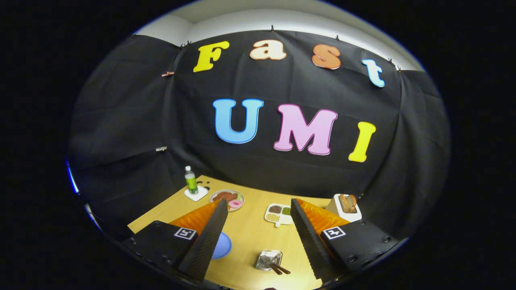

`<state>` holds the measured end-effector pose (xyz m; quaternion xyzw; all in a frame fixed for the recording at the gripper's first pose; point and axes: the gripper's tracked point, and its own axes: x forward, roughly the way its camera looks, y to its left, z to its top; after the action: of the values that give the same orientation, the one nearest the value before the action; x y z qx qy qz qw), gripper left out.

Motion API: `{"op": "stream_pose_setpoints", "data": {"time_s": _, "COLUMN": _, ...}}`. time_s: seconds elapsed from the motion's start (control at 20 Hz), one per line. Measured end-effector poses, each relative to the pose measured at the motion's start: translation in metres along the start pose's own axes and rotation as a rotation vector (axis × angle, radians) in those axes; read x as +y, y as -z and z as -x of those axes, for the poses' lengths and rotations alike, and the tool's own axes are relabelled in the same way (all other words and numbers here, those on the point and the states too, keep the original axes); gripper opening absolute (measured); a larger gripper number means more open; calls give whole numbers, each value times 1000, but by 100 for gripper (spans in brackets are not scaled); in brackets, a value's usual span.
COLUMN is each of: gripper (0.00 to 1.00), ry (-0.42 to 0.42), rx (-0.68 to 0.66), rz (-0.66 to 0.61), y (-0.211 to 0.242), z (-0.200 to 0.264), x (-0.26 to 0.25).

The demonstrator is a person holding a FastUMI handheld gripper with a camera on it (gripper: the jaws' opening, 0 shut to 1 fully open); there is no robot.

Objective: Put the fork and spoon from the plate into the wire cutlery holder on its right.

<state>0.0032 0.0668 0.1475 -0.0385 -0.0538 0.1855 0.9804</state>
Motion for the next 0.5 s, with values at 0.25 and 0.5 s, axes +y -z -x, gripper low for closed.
{"op": "stream_pose_setpoints", "data": {"time_s": 0.25, "gripper": 97, "ry": 38, "rx": -186, "rz": -92, "y": -19, "z": 22, "x": -16}}
{"op": "stream_pose_setpoints", "data": {"time_s": 0.5, "gripper": 98, "ry": -11, "rx": -171, "rz": -175, "y": 21, "z": 33, "x": -13}}
